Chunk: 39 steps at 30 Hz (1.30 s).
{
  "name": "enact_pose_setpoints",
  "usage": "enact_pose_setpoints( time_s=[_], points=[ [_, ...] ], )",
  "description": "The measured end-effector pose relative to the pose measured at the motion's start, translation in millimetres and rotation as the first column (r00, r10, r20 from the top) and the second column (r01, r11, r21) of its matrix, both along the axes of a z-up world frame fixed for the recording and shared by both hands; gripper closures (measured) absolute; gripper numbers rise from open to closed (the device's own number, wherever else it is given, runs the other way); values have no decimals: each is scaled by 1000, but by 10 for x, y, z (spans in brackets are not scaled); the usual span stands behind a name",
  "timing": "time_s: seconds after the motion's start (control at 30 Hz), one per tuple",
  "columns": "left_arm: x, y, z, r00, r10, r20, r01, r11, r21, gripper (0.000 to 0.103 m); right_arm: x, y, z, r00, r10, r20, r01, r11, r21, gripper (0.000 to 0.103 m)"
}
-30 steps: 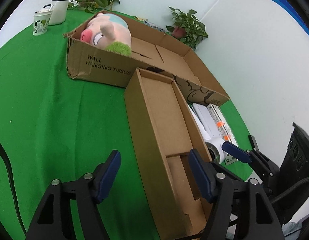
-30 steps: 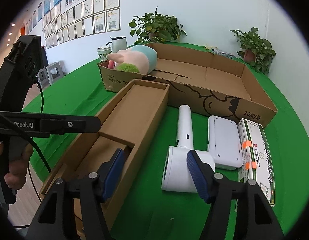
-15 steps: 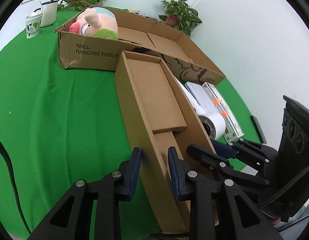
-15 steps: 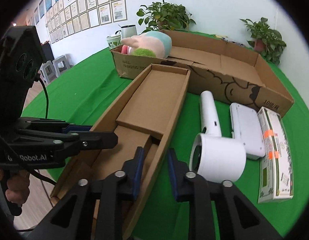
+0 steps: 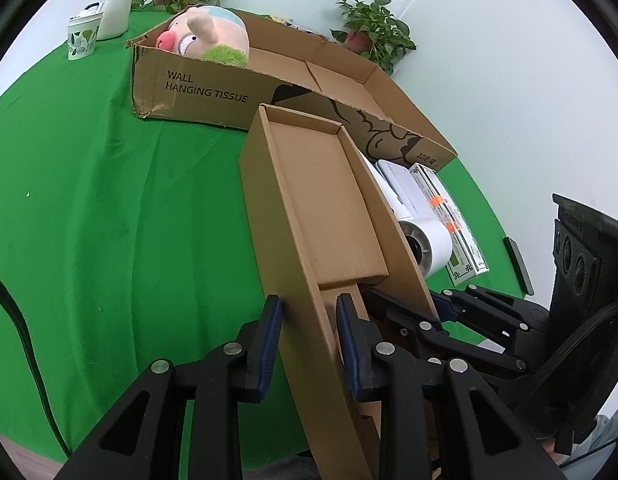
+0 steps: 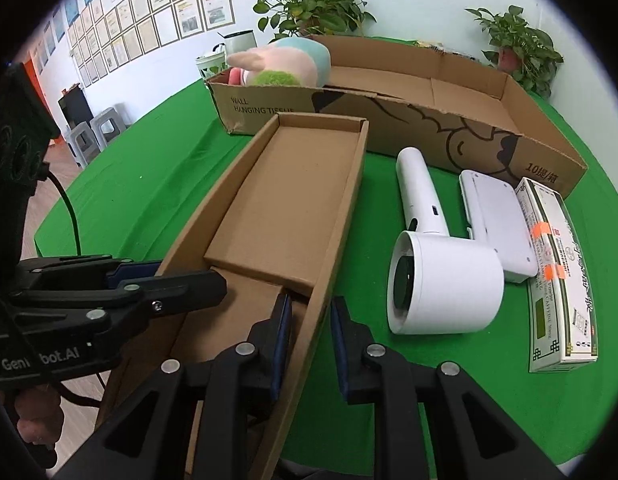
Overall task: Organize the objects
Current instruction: 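Lift the narrow tray with the left gripper and carry it over the large box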
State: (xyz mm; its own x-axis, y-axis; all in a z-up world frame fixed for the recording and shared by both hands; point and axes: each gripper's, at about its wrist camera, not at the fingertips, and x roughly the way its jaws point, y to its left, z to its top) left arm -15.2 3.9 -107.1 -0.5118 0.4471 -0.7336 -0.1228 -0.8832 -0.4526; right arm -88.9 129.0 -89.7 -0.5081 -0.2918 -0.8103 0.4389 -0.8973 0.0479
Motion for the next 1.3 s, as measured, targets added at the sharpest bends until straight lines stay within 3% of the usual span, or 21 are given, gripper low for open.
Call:
enact_pose_setpoints(
  time_s=[0.23,0.5,0.73,1.0,1.3],
  points=[
    [12,59,43,999,-2,-32,0,998,-55,82,55,17,-1,999,-42,-22,42,999,-4,88],
    [19,89,416,988,3,-154,-16,996,-88,84,80,21,295,984,-81,-156,77,996,-36,88],
    [-167,60,950,960,3,-279,-38,992,-120,85,-79,-27,675,953,-112,-281,93,993,-77,89],
    [-581,77,1689,909,-17,-416,-52,986,-156,87,-385,-72,1190,886,-145,-440,104,988,-116,89],
    [-1160,137,2492,859,-52,-509,-53,980,-190,87,-755,18,1696,836,-191,-515,114,977,-178,88]
  ],
)
